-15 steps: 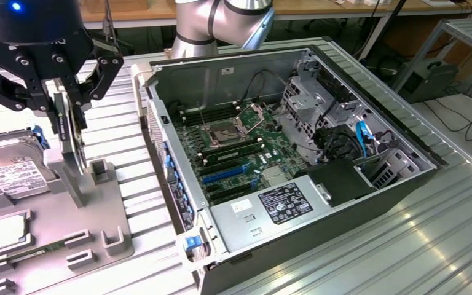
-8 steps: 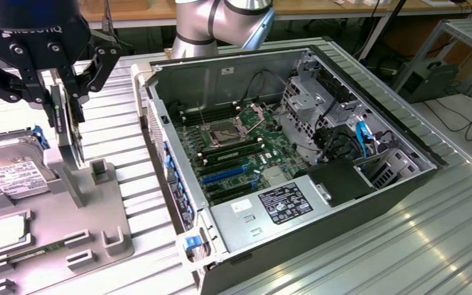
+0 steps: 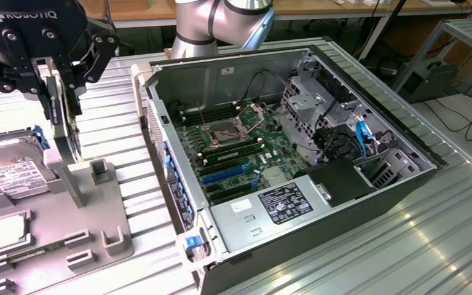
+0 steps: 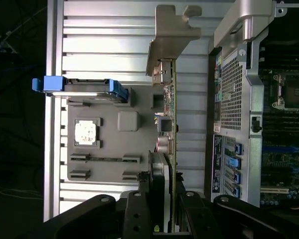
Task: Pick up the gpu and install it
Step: 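Pick up the gpu and move the gpu toward the slot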
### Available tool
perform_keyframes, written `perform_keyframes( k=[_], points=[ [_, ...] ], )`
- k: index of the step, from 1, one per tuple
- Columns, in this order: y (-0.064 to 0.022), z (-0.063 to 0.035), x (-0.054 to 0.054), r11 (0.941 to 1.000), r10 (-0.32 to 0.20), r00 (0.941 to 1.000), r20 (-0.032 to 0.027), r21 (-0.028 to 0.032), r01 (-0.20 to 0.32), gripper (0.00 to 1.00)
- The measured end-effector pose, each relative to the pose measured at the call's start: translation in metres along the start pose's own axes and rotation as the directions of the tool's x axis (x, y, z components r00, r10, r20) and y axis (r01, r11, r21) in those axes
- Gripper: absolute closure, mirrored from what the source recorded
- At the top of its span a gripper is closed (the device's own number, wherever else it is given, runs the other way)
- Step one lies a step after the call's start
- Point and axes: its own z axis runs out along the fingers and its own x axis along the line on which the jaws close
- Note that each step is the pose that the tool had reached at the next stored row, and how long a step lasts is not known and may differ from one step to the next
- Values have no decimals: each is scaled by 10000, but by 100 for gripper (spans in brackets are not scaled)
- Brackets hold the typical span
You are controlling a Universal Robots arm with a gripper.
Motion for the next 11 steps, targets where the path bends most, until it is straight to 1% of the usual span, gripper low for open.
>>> perform_keyframes(
  k=[6,11],
  points=[
    [5,-85,3,10000,0,10000,-1,1,0,72],
    [5,-93,3,10000,0,10000,-1,0,0,72]
  ],
)
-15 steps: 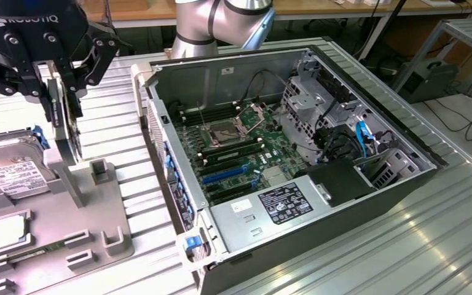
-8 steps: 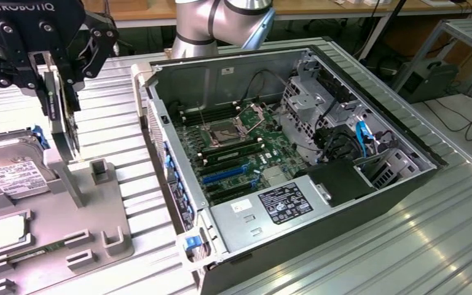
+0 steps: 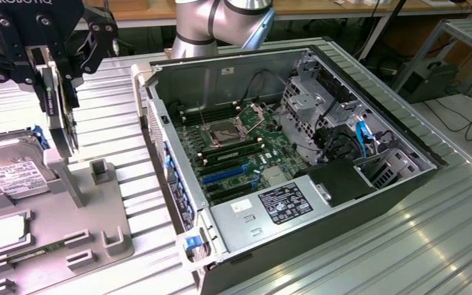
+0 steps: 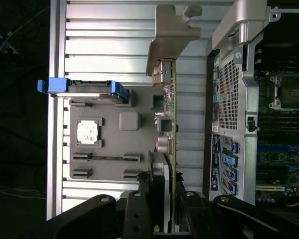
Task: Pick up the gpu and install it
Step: 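Pick up the gpu and move the gpu toward the slot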
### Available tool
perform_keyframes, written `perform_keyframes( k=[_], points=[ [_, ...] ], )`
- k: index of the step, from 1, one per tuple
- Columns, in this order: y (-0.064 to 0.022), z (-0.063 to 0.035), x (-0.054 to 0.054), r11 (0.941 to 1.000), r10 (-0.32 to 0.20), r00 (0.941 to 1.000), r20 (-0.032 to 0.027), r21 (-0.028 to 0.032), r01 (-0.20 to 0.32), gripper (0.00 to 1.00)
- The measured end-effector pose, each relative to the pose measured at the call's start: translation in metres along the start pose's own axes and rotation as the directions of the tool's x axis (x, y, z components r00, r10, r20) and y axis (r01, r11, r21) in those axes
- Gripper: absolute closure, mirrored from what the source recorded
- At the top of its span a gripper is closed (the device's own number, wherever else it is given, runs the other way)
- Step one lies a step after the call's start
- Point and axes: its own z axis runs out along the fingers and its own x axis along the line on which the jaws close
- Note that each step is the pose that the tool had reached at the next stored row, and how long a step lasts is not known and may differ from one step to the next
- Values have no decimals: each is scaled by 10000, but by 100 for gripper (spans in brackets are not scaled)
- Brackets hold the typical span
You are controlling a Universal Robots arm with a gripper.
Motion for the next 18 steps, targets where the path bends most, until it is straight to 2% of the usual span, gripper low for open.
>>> perform_keyframes(
  k=[18],
  points=[
    [-2,-3,-89,10000,1,10000,0,0,-1,72]
  ],
)
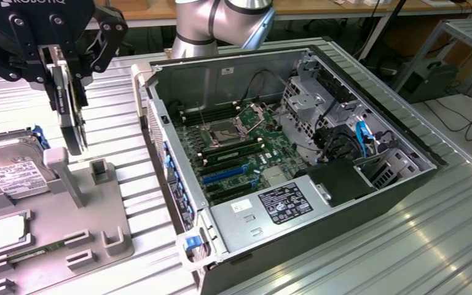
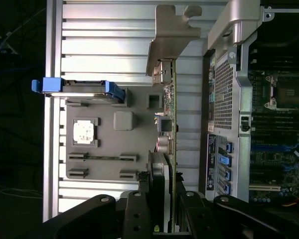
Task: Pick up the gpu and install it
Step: 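Pick up the gpu and move the gpu toward the slot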
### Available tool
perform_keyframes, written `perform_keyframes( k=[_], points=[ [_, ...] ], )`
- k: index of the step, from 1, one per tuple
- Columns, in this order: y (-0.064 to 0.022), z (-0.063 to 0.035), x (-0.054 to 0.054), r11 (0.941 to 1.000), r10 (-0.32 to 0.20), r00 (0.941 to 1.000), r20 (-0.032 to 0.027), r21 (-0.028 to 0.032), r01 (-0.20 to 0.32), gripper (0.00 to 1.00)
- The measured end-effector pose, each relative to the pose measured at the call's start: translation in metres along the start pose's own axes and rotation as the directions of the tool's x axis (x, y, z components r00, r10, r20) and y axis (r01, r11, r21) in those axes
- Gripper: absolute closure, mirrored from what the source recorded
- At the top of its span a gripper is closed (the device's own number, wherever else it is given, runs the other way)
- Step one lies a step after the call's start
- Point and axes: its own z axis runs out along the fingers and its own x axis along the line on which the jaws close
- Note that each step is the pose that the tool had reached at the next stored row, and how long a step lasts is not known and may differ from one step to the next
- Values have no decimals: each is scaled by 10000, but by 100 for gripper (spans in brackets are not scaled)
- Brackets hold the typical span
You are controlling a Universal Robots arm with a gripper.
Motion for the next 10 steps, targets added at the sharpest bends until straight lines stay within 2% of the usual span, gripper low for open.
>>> perform_keyframes(
  k=[10],
  points=[
    [-1,-1,-53,10000,-1,10000,1,-1,1,72]
  ],
)
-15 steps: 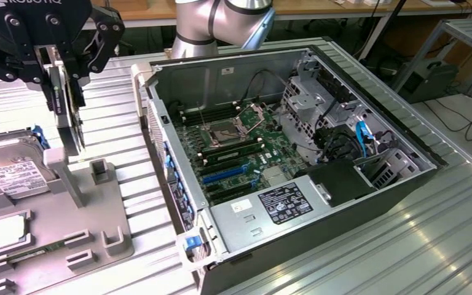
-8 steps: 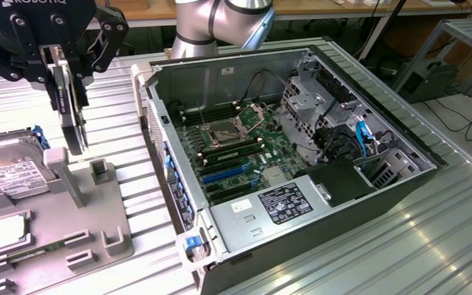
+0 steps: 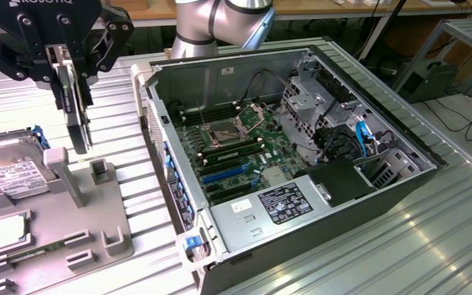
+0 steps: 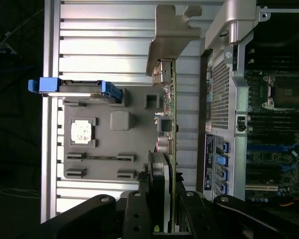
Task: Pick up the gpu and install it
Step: 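Pick up the gpu and move the gpu toward the slot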
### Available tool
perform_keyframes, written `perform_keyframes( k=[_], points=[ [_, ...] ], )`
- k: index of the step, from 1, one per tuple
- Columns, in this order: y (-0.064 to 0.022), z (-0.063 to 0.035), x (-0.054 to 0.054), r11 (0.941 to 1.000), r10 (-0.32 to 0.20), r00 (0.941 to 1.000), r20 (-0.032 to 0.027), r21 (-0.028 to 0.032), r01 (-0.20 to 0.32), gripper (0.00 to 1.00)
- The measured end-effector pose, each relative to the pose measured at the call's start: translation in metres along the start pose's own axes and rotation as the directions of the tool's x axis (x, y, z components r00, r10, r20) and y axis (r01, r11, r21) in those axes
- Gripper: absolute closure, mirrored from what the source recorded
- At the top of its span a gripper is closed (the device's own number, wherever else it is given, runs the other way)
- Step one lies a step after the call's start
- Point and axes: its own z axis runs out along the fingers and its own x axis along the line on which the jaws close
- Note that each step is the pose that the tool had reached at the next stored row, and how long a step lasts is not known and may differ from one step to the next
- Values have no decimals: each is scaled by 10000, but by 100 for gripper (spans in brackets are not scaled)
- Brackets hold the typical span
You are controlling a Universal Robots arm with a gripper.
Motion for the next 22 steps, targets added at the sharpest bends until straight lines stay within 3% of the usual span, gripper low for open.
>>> perform_keyframes(
  k=[22],
  points=[
    [-3,-5,-120,10000,0,10000,-1,0,0,72]
  ],
)
